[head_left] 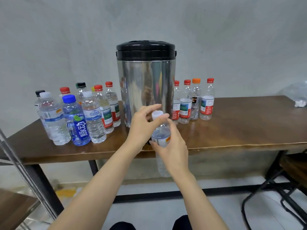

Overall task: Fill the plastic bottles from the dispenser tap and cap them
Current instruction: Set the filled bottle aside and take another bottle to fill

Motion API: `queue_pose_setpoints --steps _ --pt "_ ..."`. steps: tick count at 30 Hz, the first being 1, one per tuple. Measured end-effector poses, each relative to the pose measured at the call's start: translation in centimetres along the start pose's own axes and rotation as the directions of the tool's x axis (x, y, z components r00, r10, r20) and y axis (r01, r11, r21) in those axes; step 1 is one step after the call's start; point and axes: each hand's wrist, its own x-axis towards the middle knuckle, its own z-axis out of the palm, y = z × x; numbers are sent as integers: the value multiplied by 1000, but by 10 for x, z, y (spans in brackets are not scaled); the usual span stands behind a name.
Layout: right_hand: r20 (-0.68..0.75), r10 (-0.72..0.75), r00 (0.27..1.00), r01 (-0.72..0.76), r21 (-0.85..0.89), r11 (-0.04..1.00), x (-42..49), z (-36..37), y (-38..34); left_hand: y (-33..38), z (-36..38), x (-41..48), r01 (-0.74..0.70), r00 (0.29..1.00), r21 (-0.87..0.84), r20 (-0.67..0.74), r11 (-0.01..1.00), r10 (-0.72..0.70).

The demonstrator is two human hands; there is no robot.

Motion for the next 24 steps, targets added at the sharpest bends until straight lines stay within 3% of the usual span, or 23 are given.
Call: queue_pose_setpoints --steps 3,5,8,10,12,16,21,24 --pt "-1 24 1000 -24 34 999 -2 1 1 -1 -7 0 -5 981 -55 195 998 16" --pt "6 14 1000 -14 29 999 -1 0 3 -1 -12 0 -36 967 -86 250 996 57" --pt "23 15 1000 -15 27 1000 0 1 4 -2 -10 4 -55 989 -113 132 992 69" --pt "43 12 999 -13 26 1000 -2 2 3 -2 -7 5 -89 993 -14 77 996 90" --pt "43 21 999 -23 32 999 -3 4 5 -3 -9 5 -76 987 5 144 997 75" --pt "21 27 999 -28 16 999 -3 3 9 -6 -22 3 47 946 -168 325 985 10" --pt "44 5 999 -4 -30 1000 -8 9 6 -12 -25 6 -44 994 -40 99 998 48" --pt "51 -7 999 9 -51 999 -8 13 6 -16 -31 6 -22 984 -48 174 999 30"
